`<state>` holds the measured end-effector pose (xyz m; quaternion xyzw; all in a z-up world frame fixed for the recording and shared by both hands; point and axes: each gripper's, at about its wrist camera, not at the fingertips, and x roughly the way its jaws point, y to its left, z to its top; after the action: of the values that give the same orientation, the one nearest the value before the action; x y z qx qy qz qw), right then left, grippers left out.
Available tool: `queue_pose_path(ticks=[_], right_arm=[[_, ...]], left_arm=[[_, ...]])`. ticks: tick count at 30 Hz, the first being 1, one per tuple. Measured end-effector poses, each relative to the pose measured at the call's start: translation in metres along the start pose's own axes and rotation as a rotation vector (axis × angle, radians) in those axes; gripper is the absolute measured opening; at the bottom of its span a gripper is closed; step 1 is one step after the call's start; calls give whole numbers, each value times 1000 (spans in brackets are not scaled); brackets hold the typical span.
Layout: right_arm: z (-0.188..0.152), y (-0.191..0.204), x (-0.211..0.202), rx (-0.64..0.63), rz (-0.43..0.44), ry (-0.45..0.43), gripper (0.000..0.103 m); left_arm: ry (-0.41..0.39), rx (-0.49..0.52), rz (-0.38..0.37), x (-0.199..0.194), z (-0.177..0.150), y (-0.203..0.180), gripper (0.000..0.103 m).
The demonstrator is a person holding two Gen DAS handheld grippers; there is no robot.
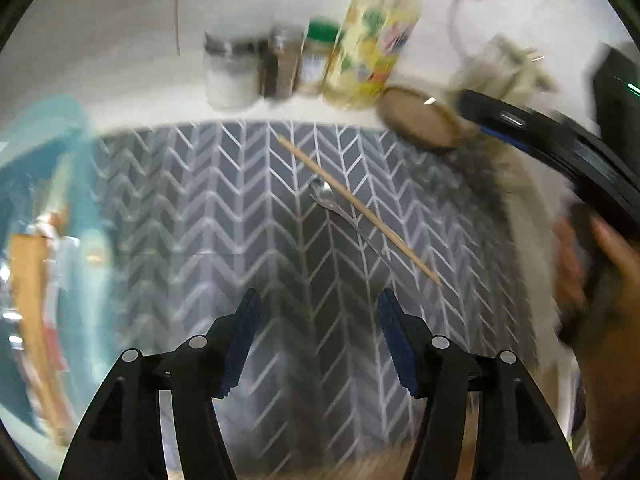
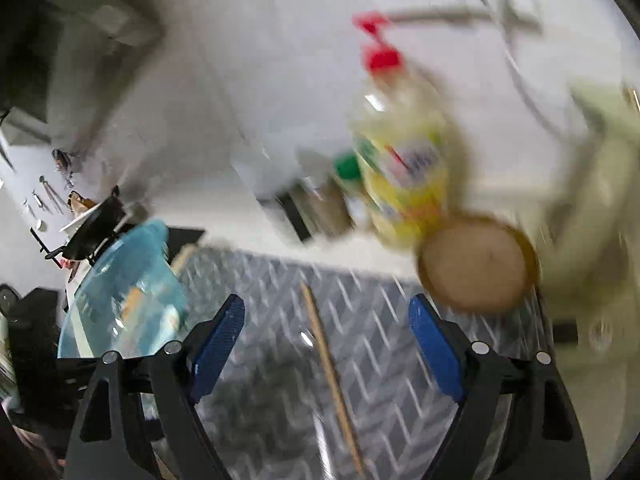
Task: Organize utensils
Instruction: 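Grasp the small metal spoon with the left tool while the right grasps a chopstick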
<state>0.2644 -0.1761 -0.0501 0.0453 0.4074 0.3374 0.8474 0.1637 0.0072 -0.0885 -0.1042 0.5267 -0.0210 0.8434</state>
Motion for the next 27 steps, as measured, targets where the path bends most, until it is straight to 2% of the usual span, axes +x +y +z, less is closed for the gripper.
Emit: queue_pose_path(ticks=[3,6,8,12,14,16,18,20,23,25,27], right_arm=[[-17,-23,3,39,7,33,82],[-30,-41,0,47,7,52,82],[-31,-51,-7,49,8,50,82],[-28,-60,-14,51,25,28,82],[-28,-58,-10,37,31,41,82],[-31,-53,-4,9,38,64,82],[-34,-48,0,-1,65,72,82],[-37,-43,6,-5,77,82,82],[-41,-39,16,-6,96,102,82],[-42,-38,19,-7,99,109,82],[-42,-37,20,-3,99,114,82]], left_arm=[[10,-20,69,41,12,-15,61],[36,-42,106,70,27,-25,61],[59,-24,158,82,30,-32,60],[56,25,216,85,31,-43,59],[69,74,218,83,30,-47,46],[101,69,195,78,27,-40,29],[124,32,150,72,23,-22,24],[127,3,114,68,20,-4,24],[135,-19,122,65,20,12,25],[137,-61,90,65,23,14,36],[143,-55,120,68,24,9,42]])
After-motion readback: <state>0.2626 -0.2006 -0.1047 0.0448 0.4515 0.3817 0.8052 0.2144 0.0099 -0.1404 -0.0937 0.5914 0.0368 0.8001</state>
